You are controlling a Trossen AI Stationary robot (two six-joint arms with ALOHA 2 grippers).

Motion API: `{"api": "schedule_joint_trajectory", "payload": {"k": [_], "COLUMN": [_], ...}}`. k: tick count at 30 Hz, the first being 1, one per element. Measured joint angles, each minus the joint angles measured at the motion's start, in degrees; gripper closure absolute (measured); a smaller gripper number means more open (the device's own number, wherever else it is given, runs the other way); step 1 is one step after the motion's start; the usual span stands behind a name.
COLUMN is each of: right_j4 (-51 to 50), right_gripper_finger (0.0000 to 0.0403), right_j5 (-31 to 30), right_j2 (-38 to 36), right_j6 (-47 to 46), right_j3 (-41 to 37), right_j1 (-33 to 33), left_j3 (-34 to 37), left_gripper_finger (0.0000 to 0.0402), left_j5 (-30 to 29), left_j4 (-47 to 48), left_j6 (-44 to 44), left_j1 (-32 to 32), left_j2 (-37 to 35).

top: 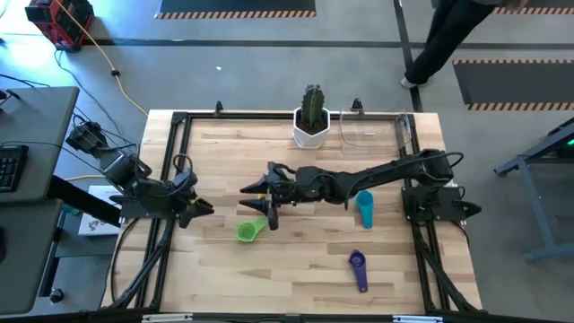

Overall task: Nest measuring cups in basket
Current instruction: Stack the green measuring cup on top of the yellow measuring cup

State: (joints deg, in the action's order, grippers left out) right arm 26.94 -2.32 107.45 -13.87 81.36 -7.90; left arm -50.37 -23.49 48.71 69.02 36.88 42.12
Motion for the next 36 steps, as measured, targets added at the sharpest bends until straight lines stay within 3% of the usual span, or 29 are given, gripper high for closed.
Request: {"api": "schedule_joint_trajectory", "payload": {"k": [12, 18, 26, 36], "right_j4": [-3.38, -11.54, -31.66, -48.34], "right_gripper_finger": [0.0253, 0.0253, 0.0253, 0.0253], "right_j5": [4.85, 5.41, 5.34, 8.97], "right_j2": [9.9, 11.08, 12.96, 25.35], "right_j6": [2.44, 3.97, 13.83, 23.6], "right_j3": [0.0, 0.83, 16.25, 34.99], "right_j1": [-1.32, -2.83, -3.1, -3.07], "left_j3": [0.0, 0.0, 0.02, 0.02], "left_gripper_finger": [0.0298, 0.0298, 0.0298, 0.0298], "left_j5": [-2.34, -2.63, -2.68, -2.68], "left_j4": [1.88, 2.05, 2.12, 2.58], "left_j6": [-2.18, -1.72, -2.19, -2.22], "left_j1": [-0.81, -1.81, -3.01, -3.17], "left_j2": [-0.9, -0.88, -0.88, -0.87]}}
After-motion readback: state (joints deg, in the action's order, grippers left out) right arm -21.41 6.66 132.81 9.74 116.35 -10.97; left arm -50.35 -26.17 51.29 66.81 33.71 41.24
